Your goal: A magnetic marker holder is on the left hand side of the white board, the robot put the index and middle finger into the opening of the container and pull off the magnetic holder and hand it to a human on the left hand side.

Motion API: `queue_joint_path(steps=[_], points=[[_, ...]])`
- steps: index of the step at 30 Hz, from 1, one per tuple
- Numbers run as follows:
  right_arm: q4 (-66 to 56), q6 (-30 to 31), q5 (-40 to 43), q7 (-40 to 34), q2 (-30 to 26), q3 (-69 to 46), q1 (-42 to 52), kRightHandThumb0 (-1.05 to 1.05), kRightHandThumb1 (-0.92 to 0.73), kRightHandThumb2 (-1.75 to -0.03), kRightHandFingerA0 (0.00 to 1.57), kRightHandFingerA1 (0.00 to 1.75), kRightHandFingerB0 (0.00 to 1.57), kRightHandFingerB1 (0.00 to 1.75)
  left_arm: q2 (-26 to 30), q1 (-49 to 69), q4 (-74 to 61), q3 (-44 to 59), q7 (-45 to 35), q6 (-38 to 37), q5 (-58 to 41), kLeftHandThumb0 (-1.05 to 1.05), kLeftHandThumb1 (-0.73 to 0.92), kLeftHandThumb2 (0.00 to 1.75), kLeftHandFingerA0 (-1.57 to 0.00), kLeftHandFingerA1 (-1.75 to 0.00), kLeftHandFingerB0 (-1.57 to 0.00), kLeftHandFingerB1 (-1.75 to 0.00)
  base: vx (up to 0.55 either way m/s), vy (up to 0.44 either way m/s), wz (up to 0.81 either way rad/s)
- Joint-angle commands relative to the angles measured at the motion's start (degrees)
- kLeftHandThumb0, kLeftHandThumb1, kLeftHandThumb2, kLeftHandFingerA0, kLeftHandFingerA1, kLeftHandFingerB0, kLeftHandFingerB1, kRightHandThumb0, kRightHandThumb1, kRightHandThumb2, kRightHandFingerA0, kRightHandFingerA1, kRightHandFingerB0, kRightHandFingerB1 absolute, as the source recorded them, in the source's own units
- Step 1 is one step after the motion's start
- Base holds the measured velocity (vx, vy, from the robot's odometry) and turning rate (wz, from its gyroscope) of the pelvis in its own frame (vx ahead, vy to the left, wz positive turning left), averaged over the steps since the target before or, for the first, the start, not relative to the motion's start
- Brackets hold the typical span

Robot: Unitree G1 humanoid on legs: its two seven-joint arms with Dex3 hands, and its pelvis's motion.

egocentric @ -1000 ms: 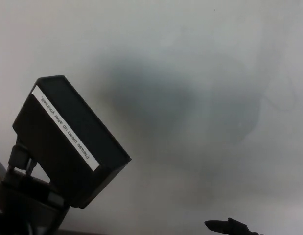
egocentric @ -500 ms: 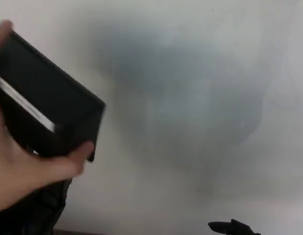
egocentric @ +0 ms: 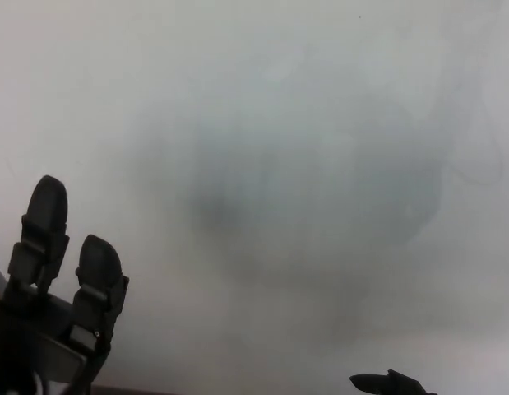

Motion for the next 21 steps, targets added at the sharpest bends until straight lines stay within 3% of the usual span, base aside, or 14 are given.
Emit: queue_joint_path(steps=[1, 5, 6, 7, 8, 10, 11, 16, 17, 18, 19, 21], points=[[0.23, 0.92, -0.21, -1.00, -0.68, 0.14, -0.13, -0.58, -0.73, -0.62, 0.72, 0.49, 0.68, 0.47, 2.72, 0.64, 4.21, -1.67, 1.47, -5.75, 8.48, -1.05, 0.60, 1.03, -0.30, -0.46, -0.05, -0.34, 0.00, 0.000, 0.00], [0.22, 0.95, -0.21, -1.07, -0.69, 0.21, -0.14, -0.58, -0.73, -0.62, 0.72, 0.49, 0.68, 0.47, 3.04, 0.56, 4.71, -2.18, 1.00, -6.47, 8.66, -1.05, 0.60, 1.03, -0.30, -0.46, -0.05, -0.34, 0.00, 0.000, 0.00], [0.22, 0.95, -0.22, -1.08, -0.69, 0.21, -0.14, -0.58, -0.73, -0.62, 0.72, 0.49, 0.68, 0.47, 3.06, 0.56, 4.75, -2.22, 0.95, -6.55, 8.69, -1.04, 0.64, 1.03, -0.09, -0.52, -0.05, -0.13, 0.00, 0.000, 0.00], [0.22, 0.95, -0.22, -1.08, -0.69, 0.21, -0.14, -0.58, -0.73, -0.62, 0.72, 0.49, 0.68, 0.47, 3.07, 0.55, 4.78, -2.25, 0.91, -6.60, 8.73, -1.04, 0.64, 1.03, -0.09, -0.52, -0.05, -0.13, 0.00, 0.000, 0.00], [0.22, 0.69, -0.53, -1.53, -0.78, 0.39, 0.60, -0.58, -0.72, -0.62, 0.75, 0.51, 0.68, 0.48, 5.20, 0.72, 16.88, -6.17, 7.79, -21.83, 23.60, -0.88, 0.57, 0.94, -0.18, -0.47, -0.07, -0.32, 0.00, 0.000, 0.00], [0.37, -0.13, -0.81, -2.17, -0.79, 0.54, 1.69, -0.57, -0.71, -0.61, 0.76, 0.53, 0.69, 0.49, 8.23, 1.58, 32.06, -12.41, 18.72, -43.02, 44.89, -0.90, 0.60, 0.98, -0.15, -0.47, -0.06, -0.29, 0.00, 0.000, 0.00], [0.49, -0.82, -0.76, -2.31, -0.71, 0.55, 2.39, -0.57, -0.72, -0.62, 0.74, 0.51, 0.68, 0.49, 9.44, 2.60, 36.39, -15.86, 24.31, -50.99, 53.00, -0.93, 0.61, 0.99, -0.22, -0.50, -0.06, -0.29, 0.00, 0.000, 0.00], [0.42, -1.12, -0.67, -2.10, -0.70, 0.62, 3.43, -0.57, -0.72, -0.62, 0.74, 0.51, 0.69, 0.48, 10.21, 3.09, 40.08, -18.58, 27.98, -54.72, 55.77, -0.95, 0.60, 0.98, -0.22, -0.49, -0.06, -0.29, 0.00, 0.000, 0.00], [0.39, -1.39, -1.37, -3.17, -0.72, 1.10, 5.20, -0.56, -0.72, -0.62, 0.75, 0.51, 0.71, 0.49, 10.39, 4.56, 40.66, -20.10, 30.30, -55.95, 57.79, -0.92, 0.69, 0.62, -0.28, -0.39, -0.17, -0.28, 0.00, 0.000, 0.00], [0.38, -1.47, -1.56, -3.48, -0.73, 1.24, 5.71, -0.56, -0.72, -0.62, 0.75, 0.51, 0.71, 0.49, 10.47, 4.92, 41.03, -20.61, 30.99, -56.50, 58.34, -0.92, 0.69, 0.62, -0.28, -0.39, -0.17, -0.28, 0.00, 0.000, 0.00], [0.37, -1.39, -1.47, -3.43, -0.71, 1.23, 6.15, -0.58, -0.72, -0.62, 0.74, 0.50, 0.69, 0.48, 10.46, 5.24, 41.05, -21.05, 31.64, -56.88, 58.89, -0.89, 0.54, 0.93, -0.20, -0.48, -0.11, -0.39, 0.00, 0.000, 0.00], [0.33, -1.19, -1.17, -3.13, -0.68, 1.14, 6.45, -0.58, -0.72, -0.62, 0.74, 0.50, 0.69, 0.48, 10.46, 5.19, 41.67, -21.65, 32.26, -57.92, 59.22, -0.89, 0.54, 0.93, -0.20, -0.48, -0.11, -0.39, 0.00, 0.000, 0.00]])
